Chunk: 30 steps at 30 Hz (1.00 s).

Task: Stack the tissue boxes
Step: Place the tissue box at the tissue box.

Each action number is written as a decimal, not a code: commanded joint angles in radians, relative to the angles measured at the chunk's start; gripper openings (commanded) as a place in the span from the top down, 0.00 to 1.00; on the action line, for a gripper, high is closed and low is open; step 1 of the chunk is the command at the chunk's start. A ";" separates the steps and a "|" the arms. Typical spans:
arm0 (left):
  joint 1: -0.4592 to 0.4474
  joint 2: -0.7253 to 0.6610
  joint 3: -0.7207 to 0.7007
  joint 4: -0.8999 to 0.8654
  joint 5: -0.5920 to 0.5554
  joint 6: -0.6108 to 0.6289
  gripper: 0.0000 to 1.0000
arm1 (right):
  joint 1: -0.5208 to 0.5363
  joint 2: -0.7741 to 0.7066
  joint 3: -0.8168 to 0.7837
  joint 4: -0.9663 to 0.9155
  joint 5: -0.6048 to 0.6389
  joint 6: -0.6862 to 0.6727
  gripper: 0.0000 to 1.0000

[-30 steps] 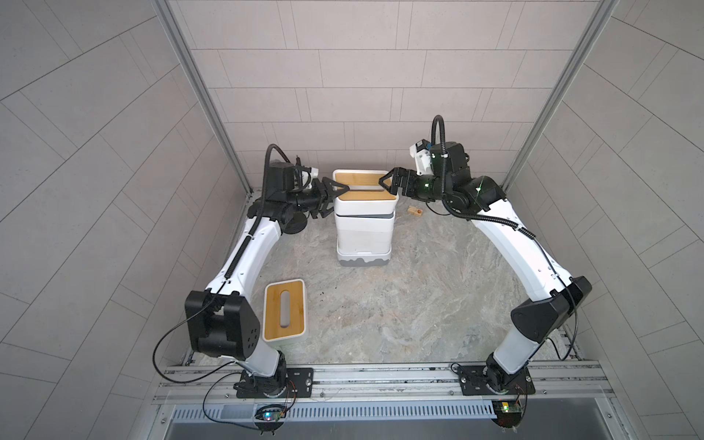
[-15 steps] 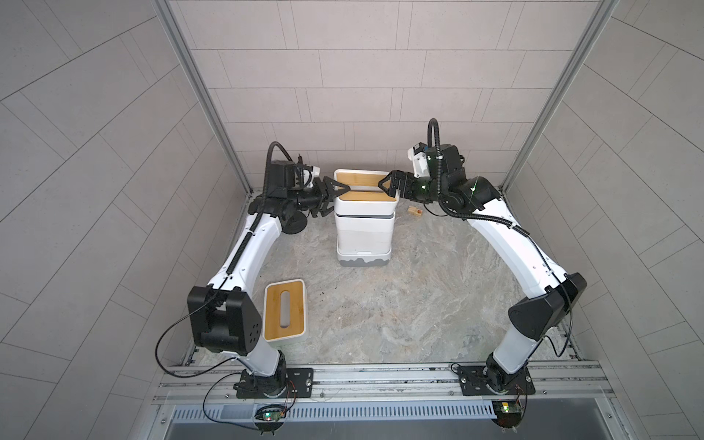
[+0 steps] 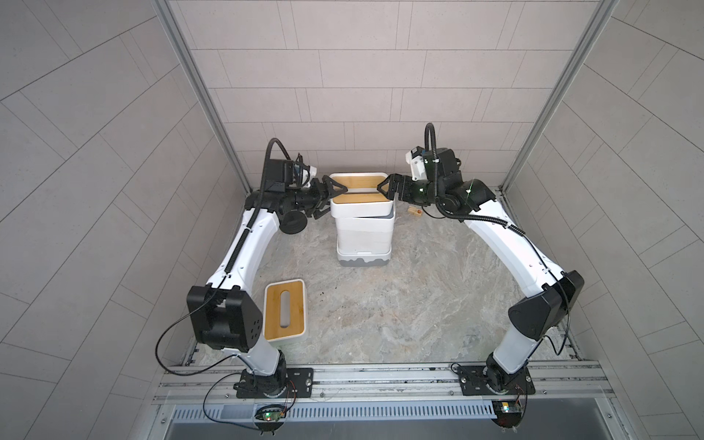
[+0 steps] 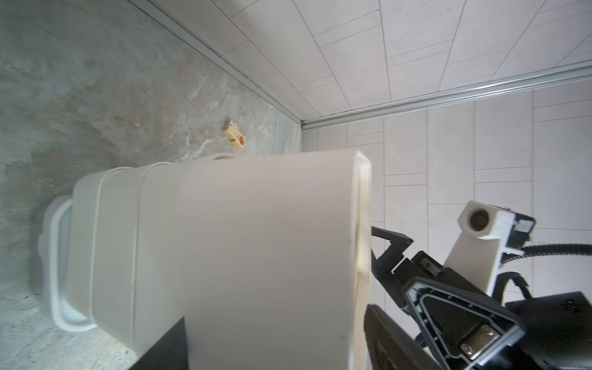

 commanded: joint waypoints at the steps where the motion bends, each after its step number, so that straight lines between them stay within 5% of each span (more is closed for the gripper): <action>1: 0.005 0.008 0.042 -0.072 -0.055 0.088 0.16 | 0.002 -0.009 0.000 0.019 0.001 -0.003 0.00; 30: -0.081 -0.048 0.116 -0.111 -0.352 0.155 0.12 | 0.024 0.040 0.004 0.078 -0.082 0.012 0.00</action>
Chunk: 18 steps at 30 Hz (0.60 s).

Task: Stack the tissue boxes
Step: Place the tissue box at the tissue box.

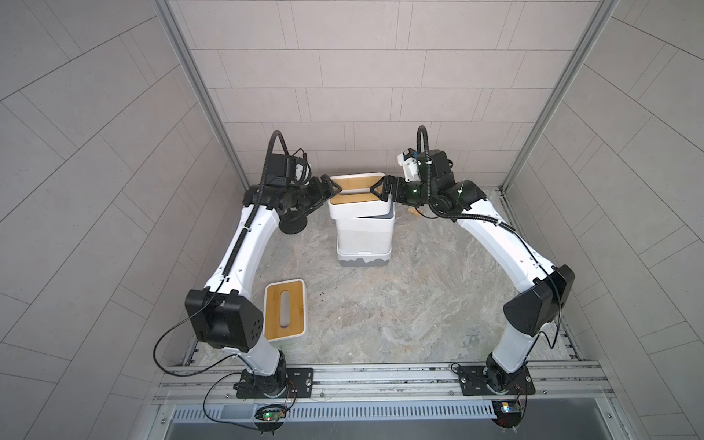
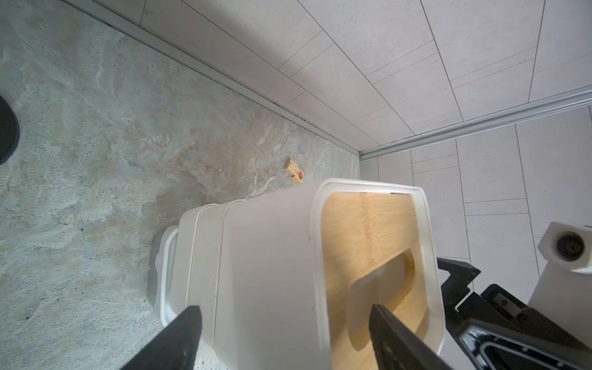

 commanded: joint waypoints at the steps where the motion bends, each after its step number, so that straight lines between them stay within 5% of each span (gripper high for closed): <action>1: -0.035 -0.049 0.015 0.046 -0.053 0.014 0.12 | 0.009 -0.007 0.004 0.027 -0.017 0.012 0.00; 18: -0.080 -0.062 0.002 0.108 -0.060 0.007 0.13 | 0.015 -0.051 -0.019 0.025 -0.026 0.002 0.00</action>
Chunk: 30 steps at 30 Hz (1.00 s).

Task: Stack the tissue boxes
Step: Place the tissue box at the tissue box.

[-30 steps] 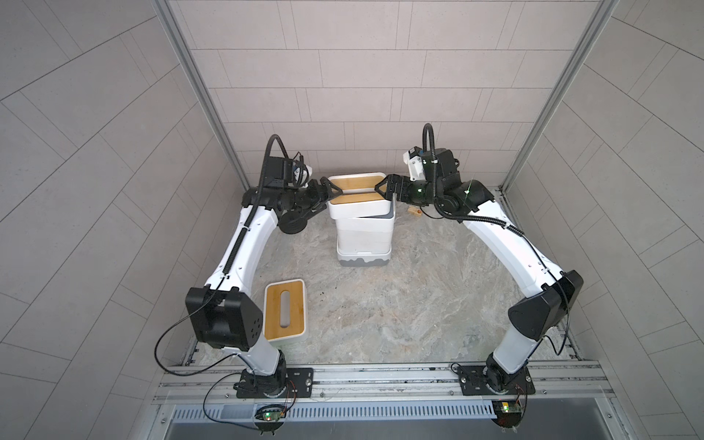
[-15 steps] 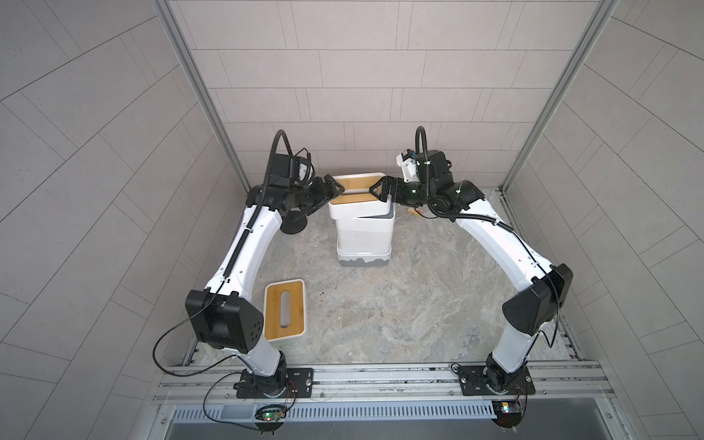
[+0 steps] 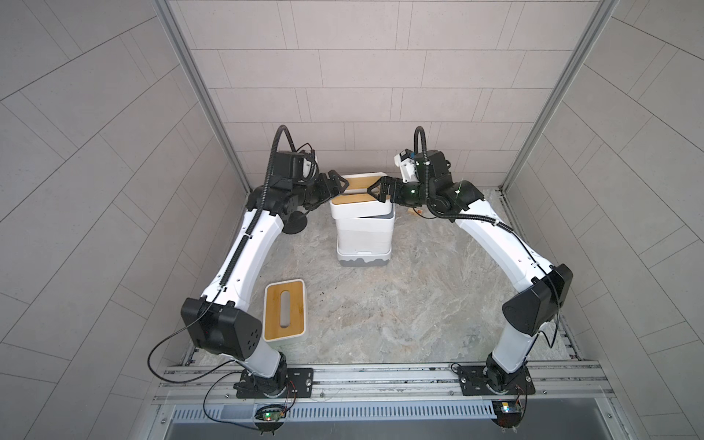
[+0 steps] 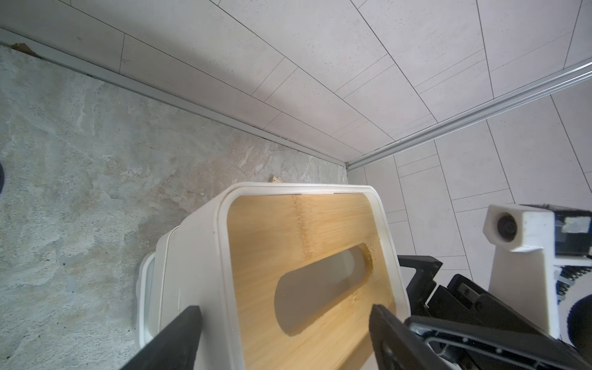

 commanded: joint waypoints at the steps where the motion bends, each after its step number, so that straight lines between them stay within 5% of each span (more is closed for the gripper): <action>1: -0.011 -0.014 0.005 0.029 0.010 0.009 0.13 | 0.005 -0.061 -0.026 0.019 0.000 0.001 0.00; 30: -0.040 0.042 0.056 0.042 0.035 0.017 0.13 | 0.034 -0.220 -0.216 0.103 -0.018 0.038 0.00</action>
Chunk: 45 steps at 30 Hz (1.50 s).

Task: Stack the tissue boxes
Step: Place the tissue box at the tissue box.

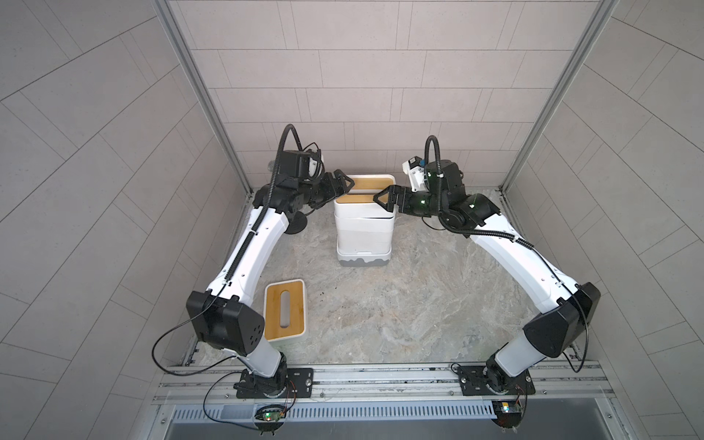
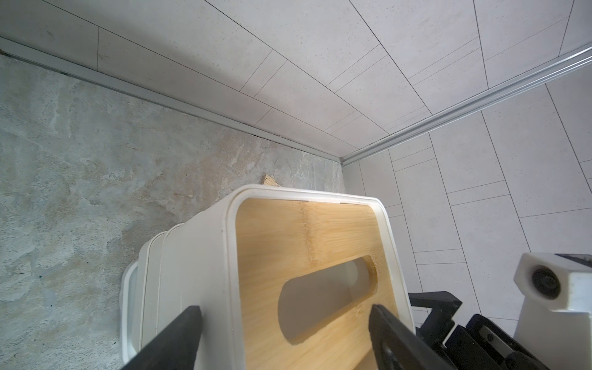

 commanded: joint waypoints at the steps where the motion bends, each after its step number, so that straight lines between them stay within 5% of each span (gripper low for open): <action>1: -0.016 0.008 0.040 0.016 0.027 0.016 0.13 | 0.018 -0.041 -0.006 0.031 -0.014 0.013 0.00; 45: -0.028 0.008 0.077 -0.057 -0.061 0.037 0.10 | 0.021 -0.019 0.017 -0.028 0.051 -0.036 0.00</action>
